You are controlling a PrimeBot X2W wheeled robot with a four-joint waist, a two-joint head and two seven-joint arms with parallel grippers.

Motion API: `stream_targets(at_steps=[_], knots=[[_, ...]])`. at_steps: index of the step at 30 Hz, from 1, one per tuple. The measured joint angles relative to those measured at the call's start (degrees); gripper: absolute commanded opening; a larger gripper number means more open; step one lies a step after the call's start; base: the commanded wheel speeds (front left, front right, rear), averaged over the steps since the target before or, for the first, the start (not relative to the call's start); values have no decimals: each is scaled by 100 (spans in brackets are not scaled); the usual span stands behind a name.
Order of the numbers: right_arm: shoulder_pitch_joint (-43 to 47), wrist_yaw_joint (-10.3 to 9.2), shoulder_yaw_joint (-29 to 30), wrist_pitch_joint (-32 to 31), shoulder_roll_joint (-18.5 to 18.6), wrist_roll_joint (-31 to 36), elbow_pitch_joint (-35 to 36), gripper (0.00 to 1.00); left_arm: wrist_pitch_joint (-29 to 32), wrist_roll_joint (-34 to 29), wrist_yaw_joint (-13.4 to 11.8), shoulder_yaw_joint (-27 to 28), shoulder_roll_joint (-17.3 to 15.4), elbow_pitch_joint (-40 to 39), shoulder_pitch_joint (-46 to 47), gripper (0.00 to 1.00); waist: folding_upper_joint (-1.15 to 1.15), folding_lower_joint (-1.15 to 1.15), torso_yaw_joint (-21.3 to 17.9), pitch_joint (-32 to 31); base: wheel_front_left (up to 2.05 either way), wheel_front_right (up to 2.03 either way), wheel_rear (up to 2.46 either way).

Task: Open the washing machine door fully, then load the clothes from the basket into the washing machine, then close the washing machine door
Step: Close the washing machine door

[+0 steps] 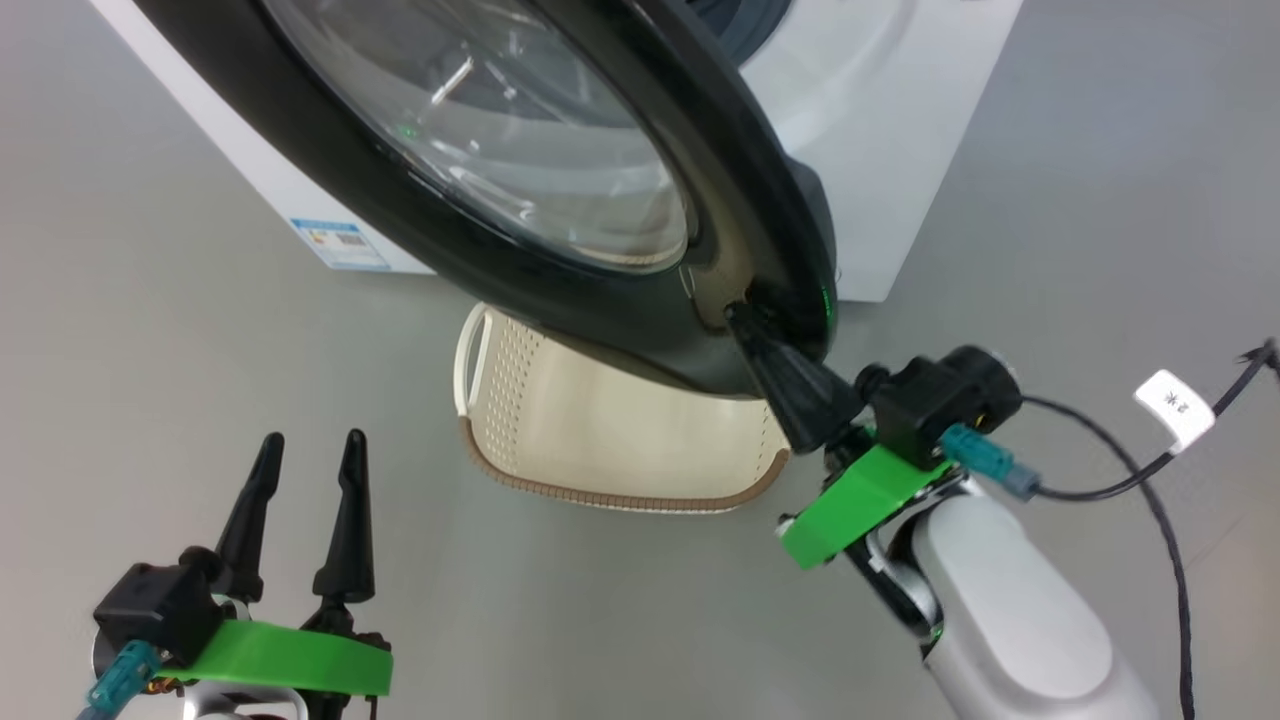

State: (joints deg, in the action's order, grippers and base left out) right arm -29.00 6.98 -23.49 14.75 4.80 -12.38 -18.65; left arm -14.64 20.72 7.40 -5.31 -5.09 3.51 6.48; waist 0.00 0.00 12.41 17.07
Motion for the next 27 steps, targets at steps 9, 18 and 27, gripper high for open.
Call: stream_targets(at_steps=[9, 18, 27], knots=[[-382, 44, 693, -1, -93, 282, -113, 0, 0, 133, 0, -189, -3, -19, 235, 100, 0, 0, 59, 325, 0, 0, 0], [-1291, 44, 1206, -1, -92, 335, -256, 0, -1, 282, 0, -487, -59, -32, 484, 100, 0, 0, 132, 740, 0, 0, 0], [-2136, 43, 1975, 0, -56, 368, -415, 0, -1, 427, 0, -724, -99, -82, 800, 100, 0, 0, 251, 1221, 0, 0, 0]])
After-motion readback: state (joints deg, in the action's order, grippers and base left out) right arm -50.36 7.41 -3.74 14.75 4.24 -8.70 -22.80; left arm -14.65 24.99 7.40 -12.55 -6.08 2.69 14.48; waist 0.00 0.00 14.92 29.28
